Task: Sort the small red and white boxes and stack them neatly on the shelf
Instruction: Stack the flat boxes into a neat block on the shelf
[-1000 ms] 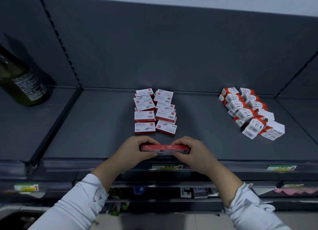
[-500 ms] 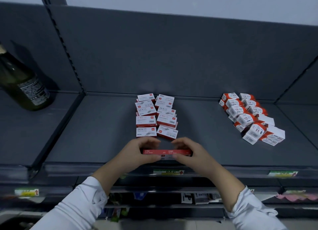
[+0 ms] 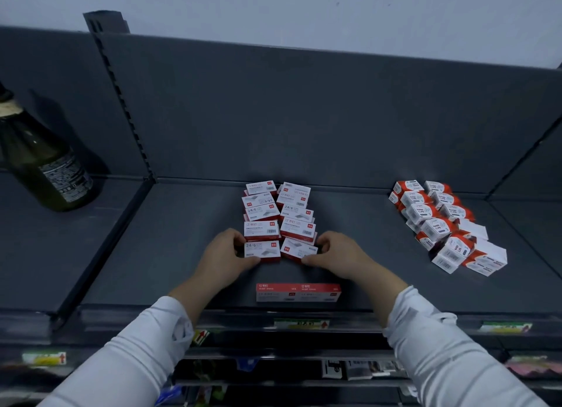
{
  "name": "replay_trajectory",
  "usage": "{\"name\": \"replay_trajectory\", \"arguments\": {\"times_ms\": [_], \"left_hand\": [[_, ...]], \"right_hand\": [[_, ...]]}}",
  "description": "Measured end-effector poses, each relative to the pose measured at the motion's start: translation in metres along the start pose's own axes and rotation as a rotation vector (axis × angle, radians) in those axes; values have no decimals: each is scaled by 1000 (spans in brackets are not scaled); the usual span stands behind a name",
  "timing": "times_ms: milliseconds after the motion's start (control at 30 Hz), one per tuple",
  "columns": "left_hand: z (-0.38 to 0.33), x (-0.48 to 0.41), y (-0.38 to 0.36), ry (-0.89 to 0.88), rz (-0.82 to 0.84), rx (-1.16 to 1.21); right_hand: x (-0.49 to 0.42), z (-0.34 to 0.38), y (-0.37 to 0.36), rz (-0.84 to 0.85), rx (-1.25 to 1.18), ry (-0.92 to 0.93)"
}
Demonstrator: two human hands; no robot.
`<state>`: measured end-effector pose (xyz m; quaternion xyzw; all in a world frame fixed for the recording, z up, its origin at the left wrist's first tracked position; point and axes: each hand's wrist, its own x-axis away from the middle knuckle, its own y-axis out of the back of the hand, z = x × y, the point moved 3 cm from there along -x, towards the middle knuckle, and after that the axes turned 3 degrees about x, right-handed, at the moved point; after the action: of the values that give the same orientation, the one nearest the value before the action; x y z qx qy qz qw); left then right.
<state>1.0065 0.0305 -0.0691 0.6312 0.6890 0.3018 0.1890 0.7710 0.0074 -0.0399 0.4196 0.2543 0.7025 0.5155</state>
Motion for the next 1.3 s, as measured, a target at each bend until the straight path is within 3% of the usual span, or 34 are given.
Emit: {"name": "replay_trajectory", "arguments": {"times_ms": [200,333,500,733,967,1300], "left_hand": [[0,7,0,-25,3,69],[0,8,5,-124,22,69],[-8,8,13,-123,8,364],[-44,13,25,-148,135,751],[-68,22,26,-203,189,903],[-79,34,30,-229,184,921]], "right_hand": [[3,1,0,-3,30,71],[7,-8,7,-36,-242,100],[15,-13,16,-77,-533,159],[33,-6,34,-138,-831,239],[47,-1,44,-159,-949,306],[61,3,47,-159,-998,328]]}}
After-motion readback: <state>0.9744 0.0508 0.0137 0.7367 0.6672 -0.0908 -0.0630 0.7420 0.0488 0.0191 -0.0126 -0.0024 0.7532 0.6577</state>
